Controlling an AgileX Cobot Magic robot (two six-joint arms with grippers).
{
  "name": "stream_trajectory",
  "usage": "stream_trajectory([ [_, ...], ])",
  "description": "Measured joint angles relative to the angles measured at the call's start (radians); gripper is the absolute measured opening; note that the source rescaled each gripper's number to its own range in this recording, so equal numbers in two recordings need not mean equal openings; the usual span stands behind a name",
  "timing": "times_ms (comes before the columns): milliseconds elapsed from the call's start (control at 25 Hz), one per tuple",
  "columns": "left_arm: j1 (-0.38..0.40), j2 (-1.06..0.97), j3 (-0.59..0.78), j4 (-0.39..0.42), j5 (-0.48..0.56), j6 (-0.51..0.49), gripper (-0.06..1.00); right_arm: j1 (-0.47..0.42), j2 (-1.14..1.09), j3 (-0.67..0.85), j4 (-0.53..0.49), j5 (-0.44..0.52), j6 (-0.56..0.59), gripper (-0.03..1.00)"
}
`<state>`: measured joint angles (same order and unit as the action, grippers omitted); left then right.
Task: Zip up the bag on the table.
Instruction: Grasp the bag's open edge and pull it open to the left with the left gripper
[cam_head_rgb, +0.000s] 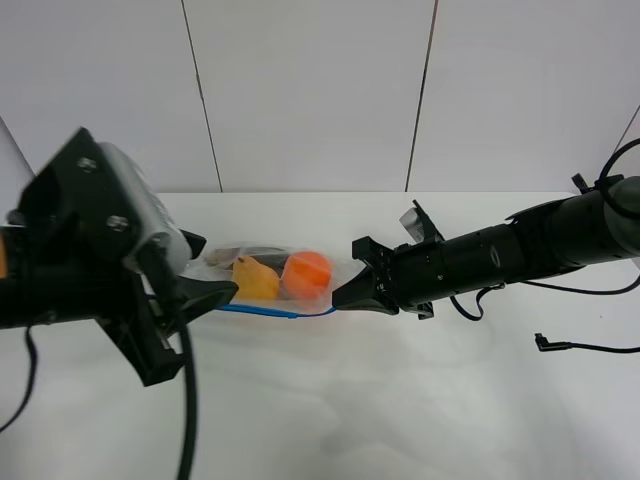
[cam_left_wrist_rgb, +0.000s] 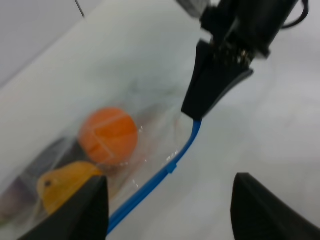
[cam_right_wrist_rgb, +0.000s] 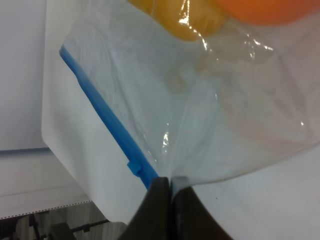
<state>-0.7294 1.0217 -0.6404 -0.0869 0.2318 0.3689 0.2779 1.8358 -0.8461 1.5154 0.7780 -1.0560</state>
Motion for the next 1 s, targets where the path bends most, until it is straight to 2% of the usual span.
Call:
stream_trajectory([
  [200, 0.0, 0.161, 0.0, 0.0, -0.066, 0.0, 1.0, 0.0, 0.0, 0.0, 0.0, 0.0, 0.0, 0.0],
  [520, 0.0, 0.398, -0.001, 0.0, -0.248, 0.0, 1.0, 0.0, 0.0, 0.0, -0.001, 0.021, 0.0, 0.0],
  [1000, 0.0, 0.612, -0.034, 0.0, -0.347, 0.0, 1.0, 0.0, 0.0, 0.0, -0.004, 0.031, 0.0, 0.0],
])
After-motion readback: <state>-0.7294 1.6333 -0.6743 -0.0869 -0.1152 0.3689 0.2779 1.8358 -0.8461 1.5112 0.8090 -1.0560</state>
